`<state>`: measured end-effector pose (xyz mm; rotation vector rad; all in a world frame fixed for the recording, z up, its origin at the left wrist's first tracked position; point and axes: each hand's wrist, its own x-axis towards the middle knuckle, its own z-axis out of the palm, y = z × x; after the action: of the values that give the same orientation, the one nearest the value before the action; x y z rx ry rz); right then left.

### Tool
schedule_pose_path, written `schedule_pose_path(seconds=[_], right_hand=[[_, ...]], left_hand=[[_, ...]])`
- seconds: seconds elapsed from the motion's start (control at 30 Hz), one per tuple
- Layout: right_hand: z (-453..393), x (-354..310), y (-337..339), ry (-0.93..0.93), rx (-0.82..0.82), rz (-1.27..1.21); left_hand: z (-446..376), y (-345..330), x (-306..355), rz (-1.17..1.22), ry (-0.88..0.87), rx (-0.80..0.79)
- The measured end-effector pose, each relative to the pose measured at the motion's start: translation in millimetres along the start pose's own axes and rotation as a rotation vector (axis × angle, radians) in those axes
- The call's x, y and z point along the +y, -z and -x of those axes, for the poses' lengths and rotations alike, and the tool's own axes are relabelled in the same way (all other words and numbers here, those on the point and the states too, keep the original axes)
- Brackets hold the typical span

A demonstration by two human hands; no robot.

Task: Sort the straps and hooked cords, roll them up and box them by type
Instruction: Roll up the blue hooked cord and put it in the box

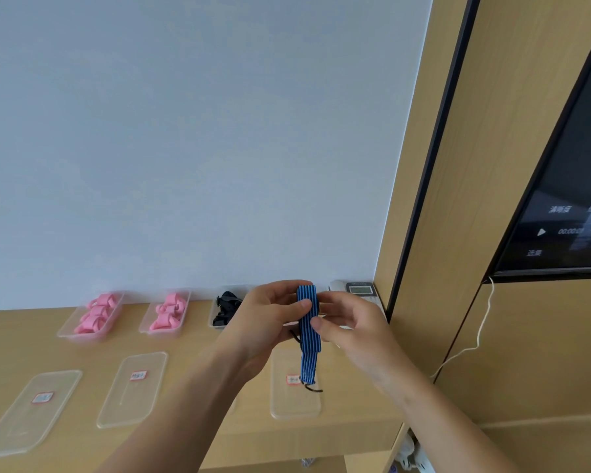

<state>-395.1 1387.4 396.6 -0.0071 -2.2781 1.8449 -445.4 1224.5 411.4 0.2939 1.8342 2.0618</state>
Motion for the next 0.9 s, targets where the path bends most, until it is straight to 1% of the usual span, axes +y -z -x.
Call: schedule_pose_path(seconds=[0.13, 0.3, 0.37, 0.47, 0.6, 0.73, 0.9], right_hand=[[-3.9, -3.0, 4.4, -0.064, -0.068, -0.072], [-6.6, -11.3, 9.3, -0.077, -0.062, -0.161], [-7.9, -15.4, 10.9, -0.068, -0.063, -0.187], [-9.7, -19.5, 13.4, -0.046, -0.048, -0.201], [-13.9, -16.2, 15.3, -0.029, 0.013, -0.16], [-17.1, -9.4, 14.0, 0.042, 0.102, -0.109], [-12.0, -10.7, 11.6, 0.191, 0.077, -0.031]], left_hand=[[-0.9, 0.2, -1.5, -0.008, 0.004, -0.015], [2.9, -4.4, 3.0, -0.008, 0.016, -0.088], [3.3, -6.5, 1.2, -0.032, 0.051, -0.104], [2.2, -9.4, -3.1, -0.038, 0.139, -0.085], [0.4, -13.6, -4.0, -0.031, 0.21, -0.05], [0.6, -16.2, -3.0, -0.031, 0.272, -0.017], [-0.4, -15.3, -2.8, -0.038, 0.301, 0.03]])
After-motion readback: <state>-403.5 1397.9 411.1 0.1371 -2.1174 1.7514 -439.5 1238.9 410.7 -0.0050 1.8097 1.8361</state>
